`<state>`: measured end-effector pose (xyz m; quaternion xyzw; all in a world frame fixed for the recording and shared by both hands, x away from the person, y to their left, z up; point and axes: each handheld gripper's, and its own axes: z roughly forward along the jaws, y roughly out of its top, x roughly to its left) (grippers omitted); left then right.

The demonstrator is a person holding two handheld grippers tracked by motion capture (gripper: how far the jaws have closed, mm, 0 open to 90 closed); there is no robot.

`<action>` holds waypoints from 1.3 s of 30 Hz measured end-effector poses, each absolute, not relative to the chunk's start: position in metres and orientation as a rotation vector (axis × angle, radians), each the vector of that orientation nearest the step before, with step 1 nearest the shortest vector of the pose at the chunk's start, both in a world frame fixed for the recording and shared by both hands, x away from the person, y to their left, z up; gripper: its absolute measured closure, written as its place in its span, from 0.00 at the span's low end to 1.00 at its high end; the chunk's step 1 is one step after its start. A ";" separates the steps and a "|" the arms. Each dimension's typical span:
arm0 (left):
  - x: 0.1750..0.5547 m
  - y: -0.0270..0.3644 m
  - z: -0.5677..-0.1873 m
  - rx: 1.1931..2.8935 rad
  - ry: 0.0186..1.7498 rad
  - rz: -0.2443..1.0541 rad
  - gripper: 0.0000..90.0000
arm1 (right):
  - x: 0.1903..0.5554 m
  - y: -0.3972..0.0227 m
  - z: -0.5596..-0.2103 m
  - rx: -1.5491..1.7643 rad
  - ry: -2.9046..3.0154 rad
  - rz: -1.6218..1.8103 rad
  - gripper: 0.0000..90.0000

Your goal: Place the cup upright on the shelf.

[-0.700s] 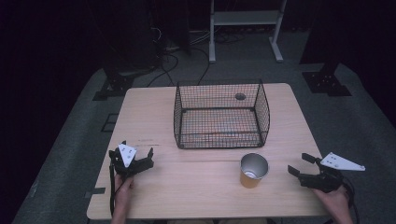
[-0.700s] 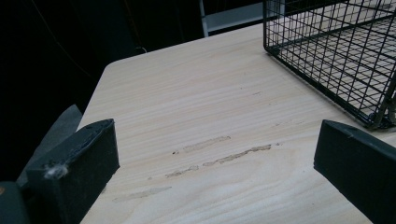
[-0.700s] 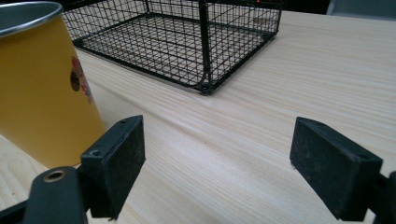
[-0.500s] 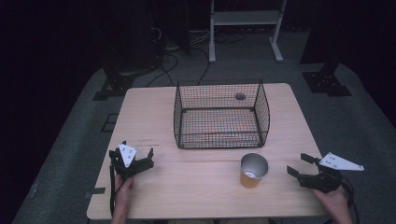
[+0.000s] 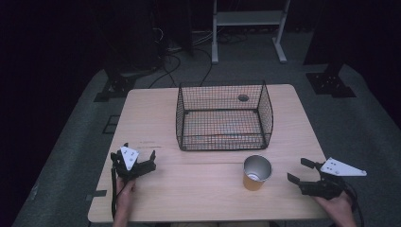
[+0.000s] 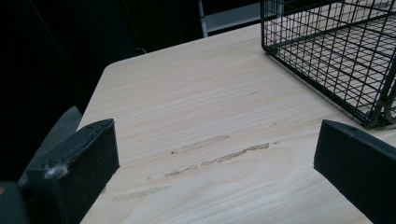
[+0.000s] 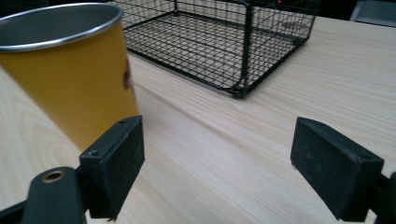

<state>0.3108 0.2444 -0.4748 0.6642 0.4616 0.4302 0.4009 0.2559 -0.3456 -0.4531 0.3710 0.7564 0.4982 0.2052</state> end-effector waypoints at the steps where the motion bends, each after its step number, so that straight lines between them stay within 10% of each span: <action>1: 0.311 0.244 -0.475 1.679 1.167 1.088 0.00 | 0.254 -0.345 -0.453 1.029 2.114 1.391 0.19; 39: 0.310 0.243 -0.475 1.681 1.166 1.096 0.00 | 0.240 -0.281 -0.447 0.810 2.313 1.430 0.13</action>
